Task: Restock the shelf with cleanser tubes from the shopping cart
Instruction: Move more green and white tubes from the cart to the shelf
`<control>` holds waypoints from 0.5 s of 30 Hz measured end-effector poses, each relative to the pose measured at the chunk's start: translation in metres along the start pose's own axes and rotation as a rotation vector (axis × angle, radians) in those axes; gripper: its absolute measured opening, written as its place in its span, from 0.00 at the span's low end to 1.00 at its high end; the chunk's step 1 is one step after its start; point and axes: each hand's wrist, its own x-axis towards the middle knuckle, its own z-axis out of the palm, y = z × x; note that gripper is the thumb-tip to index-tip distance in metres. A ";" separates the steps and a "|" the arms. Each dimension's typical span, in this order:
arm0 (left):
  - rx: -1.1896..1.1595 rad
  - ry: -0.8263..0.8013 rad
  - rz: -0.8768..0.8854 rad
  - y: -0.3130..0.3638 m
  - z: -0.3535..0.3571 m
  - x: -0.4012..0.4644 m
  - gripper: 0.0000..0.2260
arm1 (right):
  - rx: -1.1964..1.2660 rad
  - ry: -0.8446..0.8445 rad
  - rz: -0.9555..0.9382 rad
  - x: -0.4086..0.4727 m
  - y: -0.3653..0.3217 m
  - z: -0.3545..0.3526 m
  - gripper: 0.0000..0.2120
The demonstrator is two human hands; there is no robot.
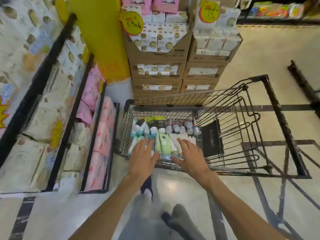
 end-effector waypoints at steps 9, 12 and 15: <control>-0.078 -0.250 -0.070 -0.044 0.039 0.124 0.27 | 0.029 -0.118 0.162 0.113 0.015 0.042 0.39; -0.107 -0.327 -0.116 -0.060 0.071 0.154 0.27 | 0.047 -0.185 0.197 0.140 0.022 0.070 0.38; -0.106 -0.405 -0.150 -0.072 0.112 0.183 0.26 | 0.063 -0.231 0.225 0.164 0.033 0.104 0.37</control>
